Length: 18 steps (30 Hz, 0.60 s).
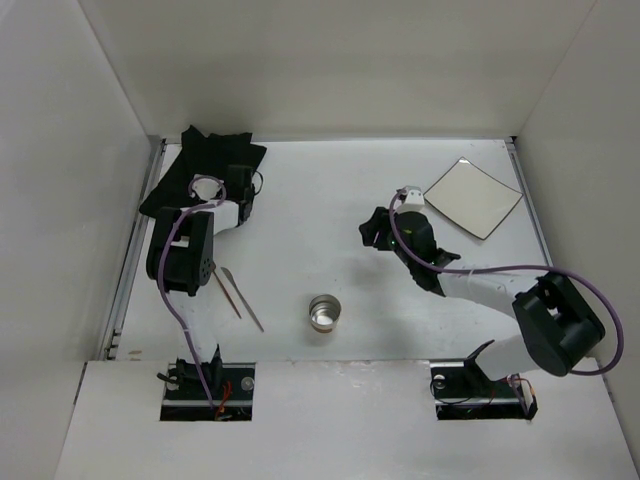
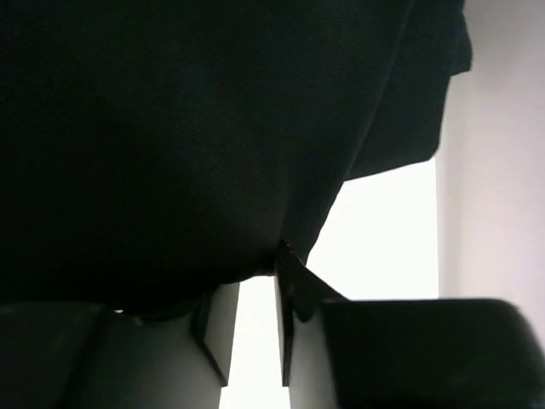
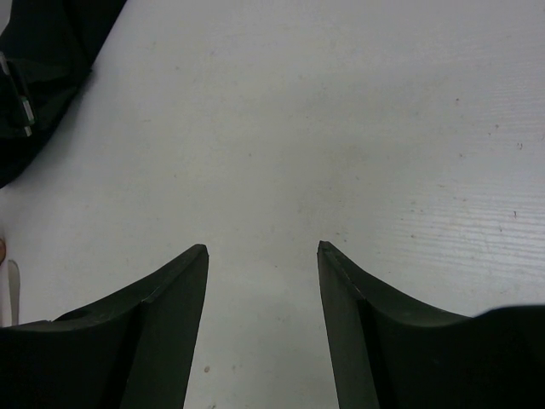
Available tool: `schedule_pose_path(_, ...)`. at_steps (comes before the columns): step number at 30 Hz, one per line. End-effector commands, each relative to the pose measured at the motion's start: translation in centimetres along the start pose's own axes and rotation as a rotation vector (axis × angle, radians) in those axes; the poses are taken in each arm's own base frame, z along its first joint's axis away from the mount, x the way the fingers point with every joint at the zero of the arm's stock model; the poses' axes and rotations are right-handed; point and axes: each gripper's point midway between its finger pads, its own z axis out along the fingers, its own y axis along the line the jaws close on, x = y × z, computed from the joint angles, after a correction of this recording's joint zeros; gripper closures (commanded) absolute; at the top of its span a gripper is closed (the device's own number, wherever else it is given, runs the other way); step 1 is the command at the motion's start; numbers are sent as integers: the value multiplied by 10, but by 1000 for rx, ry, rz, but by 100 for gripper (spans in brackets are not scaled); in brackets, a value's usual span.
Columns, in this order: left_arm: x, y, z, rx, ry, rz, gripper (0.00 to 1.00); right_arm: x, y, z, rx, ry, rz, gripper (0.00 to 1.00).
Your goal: Set the dinner table for one person
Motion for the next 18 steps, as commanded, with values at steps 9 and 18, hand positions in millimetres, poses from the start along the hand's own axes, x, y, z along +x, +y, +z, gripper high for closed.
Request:
schedule_pose_path(9, 92, -30, -41, 228, 237, 103, 92, -18, 18, 5, -41, -49, 25, 40)
schedule_pose_path(18, 194, -24, -108, 360, 468, 166, 93, -20, 6, 5, -9, -55, 97, 36)
